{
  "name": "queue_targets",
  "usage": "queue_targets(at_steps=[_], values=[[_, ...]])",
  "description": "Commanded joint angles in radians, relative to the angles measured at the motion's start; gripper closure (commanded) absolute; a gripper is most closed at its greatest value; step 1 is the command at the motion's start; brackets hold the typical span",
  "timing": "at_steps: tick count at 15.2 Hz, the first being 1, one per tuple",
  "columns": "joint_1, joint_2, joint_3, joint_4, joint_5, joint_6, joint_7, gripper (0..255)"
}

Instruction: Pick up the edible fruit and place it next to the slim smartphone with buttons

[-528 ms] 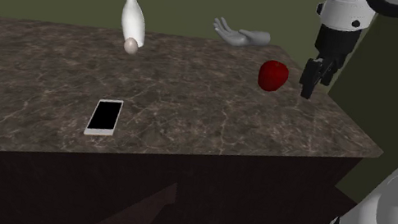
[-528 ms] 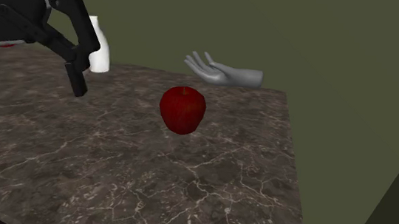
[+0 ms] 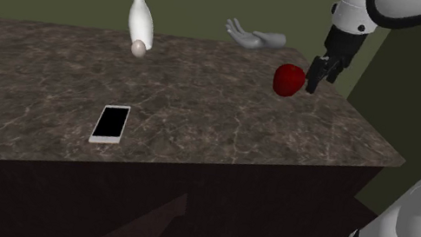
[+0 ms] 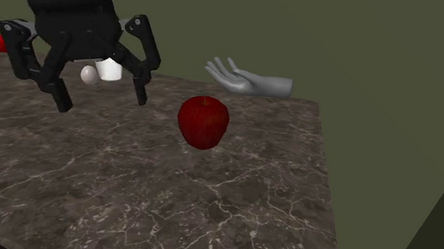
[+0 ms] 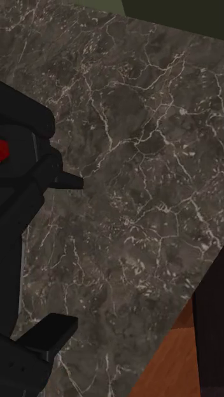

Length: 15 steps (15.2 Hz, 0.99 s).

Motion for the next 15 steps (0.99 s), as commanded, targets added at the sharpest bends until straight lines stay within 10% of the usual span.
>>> queue_targets(at_steps=[1, 15], values=[[-0.017, 0.036, -0.039, 0.002, -0.017, 0.087, -0.023, 0], [-0.044, 0.335, -0.267, 0.12, 0.046, 0.591, -0.167, 0]])
